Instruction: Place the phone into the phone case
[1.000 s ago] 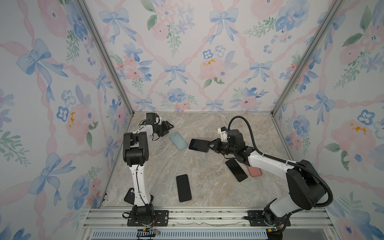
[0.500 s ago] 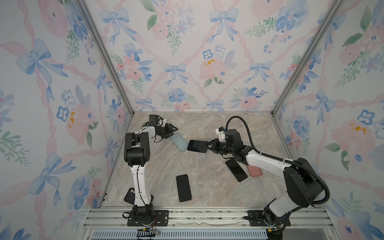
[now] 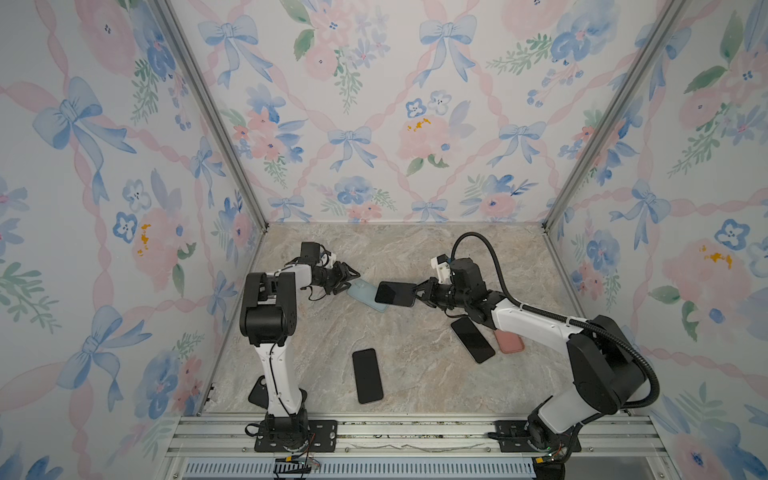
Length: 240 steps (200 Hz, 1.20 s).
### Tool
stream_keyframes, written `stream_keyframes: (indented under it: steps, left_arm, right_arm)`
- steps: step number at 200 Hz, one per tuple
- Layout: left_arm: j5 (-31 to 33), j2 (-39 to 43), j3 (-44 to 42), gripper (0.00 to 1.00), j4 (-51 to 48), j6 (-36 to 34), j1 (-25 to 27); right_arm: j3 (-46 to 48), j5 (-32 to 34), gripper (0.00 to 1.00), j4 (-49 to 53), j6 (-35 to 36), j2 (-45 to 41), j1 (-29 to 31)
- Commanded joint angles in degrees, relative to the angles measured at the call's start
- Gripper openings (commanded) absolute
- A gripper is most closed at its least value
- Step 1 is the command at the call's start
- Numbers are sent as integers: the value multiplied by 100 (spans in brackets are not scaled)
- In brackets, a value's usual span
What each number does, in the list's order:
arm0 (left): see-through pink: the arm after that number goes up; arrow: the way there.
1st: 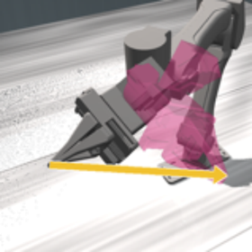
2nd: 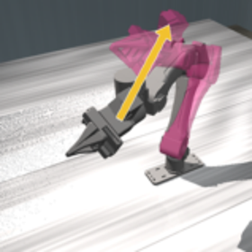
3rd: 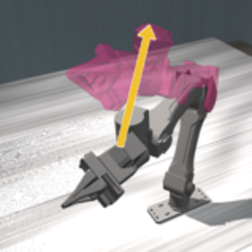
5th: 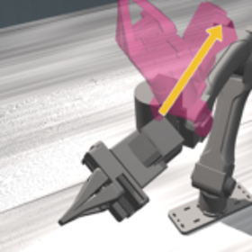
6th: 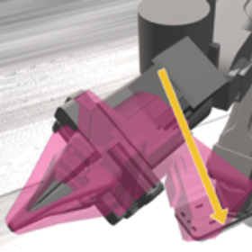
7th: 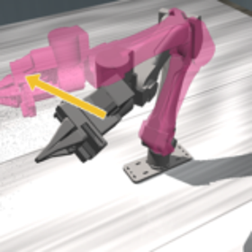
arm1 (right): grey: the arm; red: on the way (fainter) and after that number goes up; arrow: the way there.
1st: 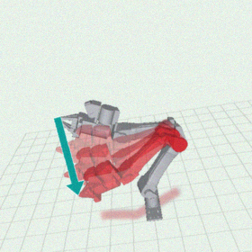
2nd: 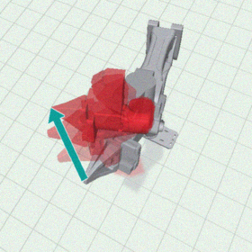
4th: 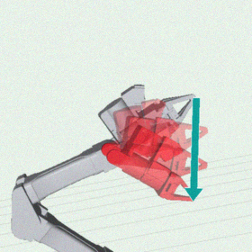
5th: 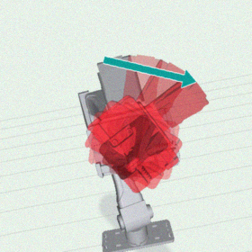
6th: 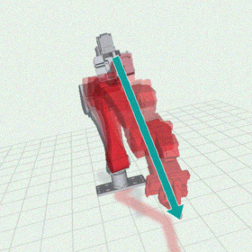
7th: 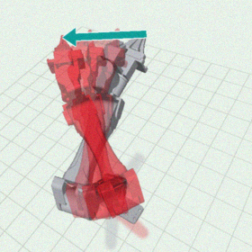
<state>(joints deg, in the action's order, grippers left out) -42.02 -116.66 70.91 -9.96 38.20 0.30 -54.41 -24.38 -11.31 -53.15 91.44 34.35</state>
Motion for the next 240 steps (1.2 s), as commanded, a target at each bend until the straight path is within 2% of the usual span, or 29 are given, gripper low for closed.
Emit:
stream_keyframes:
  steps: [1,52,101,160,240]
  left_arm:
    - [10,401,-465,57,208,205,78]
    - [-61,921,-1489,57,1084,635,245]
    - [-106,1046,-1510,61,1079,410,214]
    - [-24,783,-1380,62,1078,453,126]
    - [75,571,-1344,62,1075,511,321]
  right_arm:
    - [-58,-236,4,-293,-79,64,71]
    - [-157,-424,4,-170,-87,292,67]
    - [-571,-774,4,-257,-298,917,11]
    - [-950,-1015,3,-371,-603,1405,-61]
    - [-1188,-1049,3,-190,-514,1743,-148]
